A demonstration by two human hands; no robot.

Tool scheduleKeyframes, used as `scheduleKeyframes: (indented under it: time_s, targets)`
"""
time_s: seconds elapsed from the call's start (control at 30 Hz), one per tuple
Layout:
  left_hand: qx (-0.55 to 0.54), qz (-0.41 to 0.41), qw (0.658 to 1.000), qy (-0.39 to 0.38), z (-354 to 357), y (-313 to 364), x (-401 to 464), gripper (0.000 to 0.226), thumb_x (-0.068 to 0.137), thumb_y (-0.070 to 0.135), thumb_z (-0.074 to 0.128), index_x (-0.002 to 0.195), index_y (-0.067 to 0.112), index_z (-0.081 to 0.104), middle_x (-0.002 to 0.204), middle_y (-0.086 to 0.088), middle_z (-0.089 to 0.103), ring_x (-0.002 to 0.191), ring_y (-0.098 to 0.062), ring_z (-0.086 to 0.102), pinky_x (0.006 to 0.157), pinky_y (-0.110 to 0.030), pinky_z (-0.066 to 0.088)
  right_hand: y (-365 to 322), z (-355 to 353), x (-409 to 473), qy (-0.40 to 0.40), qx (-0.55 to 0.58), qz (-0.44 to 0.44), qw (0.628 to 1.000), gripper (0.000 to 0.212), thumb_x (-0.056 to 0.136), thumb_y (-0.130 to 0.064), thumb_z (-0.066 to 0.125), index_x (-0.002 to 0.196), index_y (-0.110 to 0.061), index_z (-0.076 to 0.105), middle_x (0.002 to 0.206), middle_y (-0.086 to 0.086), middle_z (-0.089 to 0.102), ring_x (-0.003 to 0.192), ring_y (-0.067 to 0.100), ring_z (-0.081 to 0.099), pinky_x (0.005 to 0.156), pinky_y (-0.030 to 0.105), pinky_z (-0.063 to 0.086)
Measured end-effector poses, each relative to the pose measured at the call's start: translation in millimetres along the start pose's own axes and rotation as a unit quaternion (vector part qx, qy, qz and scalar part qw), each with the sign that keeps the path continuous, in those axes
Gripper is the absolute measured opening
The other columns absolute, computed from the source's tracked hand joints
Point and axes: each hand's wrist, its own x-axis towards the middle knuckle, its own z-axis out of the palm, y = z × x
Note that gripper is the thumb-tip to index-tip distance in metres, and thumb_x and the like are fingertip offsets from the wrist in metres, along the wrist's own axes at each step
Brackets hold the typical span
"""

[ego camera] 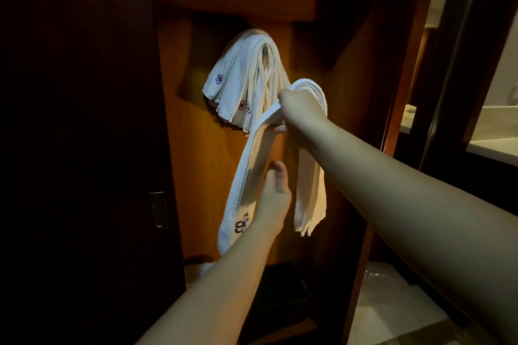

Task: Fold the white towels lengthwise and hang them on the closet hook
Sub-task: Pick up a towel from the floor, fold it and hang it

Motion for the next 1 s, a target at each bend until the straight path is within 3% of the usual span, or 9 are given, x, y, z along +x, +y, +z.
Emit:
scheduleKeyframes:
  time_s: [0.1, 0.2, 0.27, 0.33, 0.4, 0.57, 0.73, 0.87, 1.0]
  targets:
    - [0.012, 0.027, 0.999, 0.028, -13.4, 0.7, 24.1, 0.126, 0.036, 0.111, 0.015, 0.108, 0.019, 0.063, 0.06, 0.013, 0.047, 0.057, -0.007, 0.044, 0.055, -0.025, 0.033, 5.9, -4.2, 9.5, 0.006, 0.02, 0.005, 1.0, 0.02, 0.099, -0.026, 0.048, 0.086, -0.012, 0.055, 0.085, 0.008, 0.057, 0.074, 0.018, 0.059, 0.067, 0.028, 0.06]
    - [-0.08, 0.0, 0.996, 0.048, -22.3, -0.7, 50.3, 0.152, 0.011, 0.11, 0.035, 0.13, 0.018, 0.055, 0.092, 0.016, 0.057, 0.076, 0.013, 0.047, 0.063, -0.008, 0.042, 23.8, -10.5, 26.3, 0.006, 0.009, -0.01, 1.0, 0.025, 0.099, -0.029, 0.049, 0.078, -0.016, 0.051, 0.08, 0.002, 0.057, 0.072, 0.014, 0.059, 0.056, 0.024, 0.053]
    - [-0.147, -0.022, 0.986, 0.081, -19.5, 7.0, 58.1, 0.114, 0.009, 0.109, 0.038, 0.095, 0.036, 0.056, 0.083, 0.026, 0.054, 0.076, 0.009, 0.045, 0.066, -0.01, 0.041, 39.6, -17.5, 40.7, 0.005, -0.033, -0.028, 0.999, 0.024, 0.1, -0.035, 0.049, 0.088, -0.014, 0.055, 0.083, -0.002, 0.056, 0.074, 0.009, 0.056, 0.06, 0.025, 0.049]
    - [-0.21, -0.02, 0.969, 0.127, -15.1, 10.8, 72.9, 0.079, 0.042, 0.106, 0.042, 0.08, 0.038, 0.055, 0.075, 0.022, 0.063, 0.082, -0.007, 0.056, 0.072, -0.024, 0.042, 58.0, -22.9, 60.2, -0.002, -0.07, -0.037, 0.997, 0.026, 0.1, -0.041, 0.049, 0.101, -0.017, 0.059, 0.088, -0.001, 0.059, 0.075, 0.006, 0.053, 0.069, 0.028, 0.048]
    - [-0.325, -0.002, 0.931, 0.168, -9.7, 13.0, 89.8, 0.051, 0.077, 0.079, 0.059, 0.1, 0.033, 0.063, 0.098, 0.007, 0.072, 0.104, -0.015, 0.063, 0.081, -0.026, 0.046, 76.7, -26.3, 83.3, -0.017, -0.094, -0.029, 0.995, 0.032, 0.1, -0.049, 0.048, 0.095, -0.018, 0.054, 0.082, -0.002, 0.054, 0.071, 0.005, 0.049, 0.063, 0.024, 0.041]
    - [-0.346, 0.019, 0.908, 0.237, -13.4, 39.0, 152.7, 0.01, 0.096, 0.031, 0.058, 0.096, 0.022, 0.062, 0.067, 0.011, 0.074, 0.066, -0.001, 0.07, 0.046, -0.011, 0.048, 111.0, -32.3, 147.9, -0.014, -0.067, -0.009, 0.998, 0.04, 0.099, -0.06, 0.044, 0.104, -0.02, 0.051, 0.084, -0.011, 0.05, 0.079, 0.004, 0.049, 0.072, 0.029, 0.037]
    - [-0.308, 0.073, 0.914, 0.252, -8.3, 71.8, 203.9, 0.01, 0.095, 0.03, 0.058, 0.09, 0.023, 0.063, 0.088, 0.004, 0.074, 0.095, -0.011, 0.066, 0.07, -0.024, 0.045, 130.3, -37.0, 213.0, -0.034, 0.025, 0.001, 0.999, 0.033, 0.097, -0.062, 0.044, 0.097, -0.03, 0.052, 0.086, -0.017, 0.049, 0.08, 0.001, 0.046, 0.086, 0.034, 0.033]
    - [-0.283, 0.116, 0.912, 0.273, -16.2, 90.9, 237.6, 0.007, 0.093, 0.03, 0.06, 0.089, 0.025, 0.063, 0.096, 0.004, 0.07, 0.093, -0.008, 0.066, 0.068, -0.021, 0.046, 130.7, -39.3, 259.1, -0.028, 0.146, 0.023, 0.989, 0.031, 0.094, -0.061, 0.052, 0.08, -0.033, 0.047, 0.087, -0.016, 0.047, 0.079, 0.0, 0.042, 0.088, 0.037, 0.031]
    - [-0.213, 0.153, 0.933, 0.248, -33.9, 115.9, 267.0, 0.036, 0.078, 0.045, 0.065, 0.104, 0.021, 0.063, 0.11, -0.007, 0.068, 0.106, -0.02, 0.064, 0.086, -0.035, 0.051, 118.4, -39.6, 300.4, -0.059, 0.152, 0.001, 0.987, 0.037, 0.093, -0.064, 0.049, 0.108, -0.03, 0.047, 0.09, -0.016, 0.046, 0.082, 0.001, 0.042, 0.089, 0.037, 0.031]
